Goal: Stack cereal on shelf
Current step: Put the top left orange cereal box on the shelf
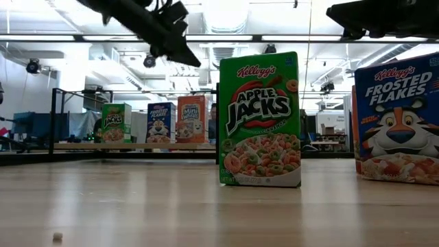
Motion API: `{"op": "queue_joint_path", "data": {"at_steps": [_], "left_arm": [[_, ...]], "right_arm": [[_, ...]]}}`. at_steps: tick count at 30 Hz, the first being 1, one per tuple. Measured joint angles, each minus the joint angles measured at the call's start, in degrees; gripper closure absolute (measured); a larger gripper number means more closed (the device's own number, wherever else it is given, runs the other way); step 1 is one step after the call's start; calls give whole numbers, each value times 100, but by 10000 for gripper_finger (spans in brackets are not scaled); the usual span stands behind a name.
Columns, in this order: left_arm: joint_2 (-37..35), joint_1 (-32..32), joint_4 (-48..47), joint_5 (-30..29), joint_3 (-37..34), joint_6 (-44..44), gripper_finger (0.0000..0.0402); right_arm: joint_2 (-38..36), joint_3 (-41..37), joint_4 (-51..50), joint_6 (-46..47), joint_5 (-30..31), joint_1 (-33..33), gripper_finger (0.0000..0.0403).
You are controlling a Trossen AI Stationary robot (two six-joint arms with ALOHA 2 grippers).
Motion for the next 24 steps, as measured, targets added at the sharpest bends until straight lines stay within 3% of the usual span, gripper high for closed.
{"op": "queue_joint_path", "data": {"at_steps": [7, 13, 18, 24], "left_arm": [[441, 376, -1615, 51, 1165, 686, 401], [818, 895, -2257, 1293, 1734, 958, 392], [1068, 1301, -2674, 1697, 2088, 1063, 351], [1113, 1572, -2758, 2008, 2026, 1255, 264]], "right_arm": [[0, 0, -2, -6, 1, 0, 339], [0, 0, -4, 2, 1, 0, 339], [0, 0, -31, 22, 1, 0, 339], [0, 0, -79, 66, -1, 0, 339]]}}
